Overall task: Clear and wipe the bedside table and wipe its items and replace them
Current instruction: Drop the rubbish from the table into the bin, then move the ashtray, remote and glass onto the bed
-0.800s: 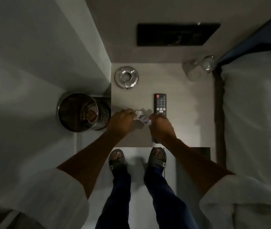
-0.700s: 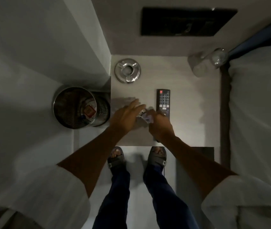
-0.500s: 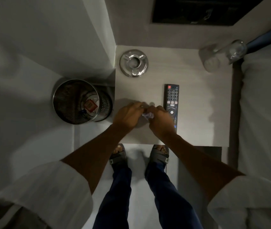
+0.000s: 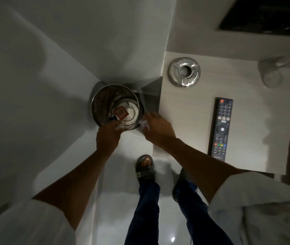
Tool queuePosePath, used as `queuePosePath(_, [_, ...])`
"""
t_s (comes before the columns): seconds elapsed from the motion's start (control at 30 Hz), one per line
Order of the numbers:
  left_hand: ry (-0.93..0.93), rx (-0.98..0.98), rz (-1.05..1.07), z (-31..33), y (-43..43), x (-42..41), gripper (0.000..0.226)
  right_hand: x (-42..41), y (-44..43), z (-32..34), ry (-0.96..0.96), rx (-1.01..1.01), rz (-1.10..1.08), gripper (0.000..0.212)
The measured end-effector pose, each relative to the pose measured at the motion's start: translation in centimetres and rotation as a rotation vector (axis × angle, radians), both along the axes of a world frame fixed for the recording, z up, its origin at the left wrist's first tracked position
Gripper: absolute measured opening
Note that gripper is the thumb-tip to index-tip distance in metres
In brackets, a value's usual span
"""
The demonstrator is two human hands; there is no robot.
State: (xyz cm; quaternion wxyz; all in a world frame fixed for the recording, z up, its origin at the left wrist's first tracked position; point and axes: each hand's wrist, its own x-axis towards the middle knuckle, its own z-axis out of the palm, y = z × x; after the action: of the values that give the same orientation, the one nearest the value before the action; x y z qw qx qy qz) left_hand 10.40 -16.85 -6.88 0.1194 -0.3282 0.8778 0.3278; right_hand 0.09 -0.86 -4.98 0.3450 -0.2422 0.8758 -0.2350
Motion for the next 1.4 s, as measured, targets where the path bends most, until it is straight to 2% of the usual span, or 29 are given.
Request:
queuePosePath(0.13, [0.019, -0.014, -0.047, -1.8, -2.5, 0.5, 0.025, 0.7, -3.3, -2.3, -0.069, 0.051, 0.105, 0.036])
queuePosePath(0.27, [-0.005, 0.024, -0.144, -2.8, -3.4, 0.3, 0.034, 0.6, -4.5, -3.6, -0.114, 0.032, -0.041, 0.036])
queuePosePath(0.37, [-0.120, 0.052, -0.136, -3.0, -3.3, 0.3, 0.039, 0.8, -5.0, -3.8, -0.181, 0.001, -0.084, 0.046])
queuePosePath(0.5, [-0.180, 0.010, -0.117, -2.5, -2.5, 0.7, 0.032, 1.5, -4.3, -3.2, -0.188, 0.029, -0.082, 0.057])
queuePosePath(0.6, [-0.122, 0.002, -0.185, -1.7, -1.7, 0.6, 0.033, 2.1, -2.8, -2.0, -0.170, 0.047, -0.125, 0.058])
queuePosePath(0.67, [-0.084, -0.038, -0.207, -1.1, -1.0, 0.1, 0.031, 2.1, -1.9, -1.2, -0.144, 0.021, -0.182, 0.049])
queuePosePath(0.8, [0.301, -0.319, -0.312, 0.9, 1.8, -3.1, 0.031, 0.9, 1.3, 1.2, -0.036, -0.054, -0.372, 0.015])
queuePosePath(0.87, [0.438, -0.417, -0.404, 2.1, 3.7, -5.3, 0.032, 0.1, 3.7, 2.5, 0.053, -0.096, -0.462, 0.016])
queuePosePath(0.97, [0.452, -0.435, -0.564, 3.7, 7.5, -9.8, 0.039, -1.3, 8.6, 3.5, 0.243, -0.031, -0.577, 0.019])
queuePosePath(1.03, [0.377, -0.534, -0.755, 3.8, 9.4, -12.9, 0.050, -1.9, 11.6, 3.1, 0.322, 0.134, -0.624, 0.024])
queuePosePath(1.1, [0.237, -0.535, -0.856, 3.7, 11.0, -16.3, 0.066, -2.3, 14.6, 2.2, 0.309, 0.322, -0.674, 0.033])
queuePosePath(1.17, [0.183, -0.522, -0.773, 3.4, 12.0, -19.4, 0.077, -2.1, 17.0, 1.4, 0.226, 0.410, -0.691, 0.039])
queuePosePath(1.27, [0.117, -0.490, -0.669, 2.2, 13.0, -22.8, 0.086, -1.6, 19.1, 0.3, 0.181, 0.371, -0.623, 0.048])
queuePosePath(1.4, [0.021, -0.345, -0.541, 0.9, 13.0, -24.1, 0.087, -1.3, 19.5, -0.1, 0.177, 0.322, -0.588, 0.052])
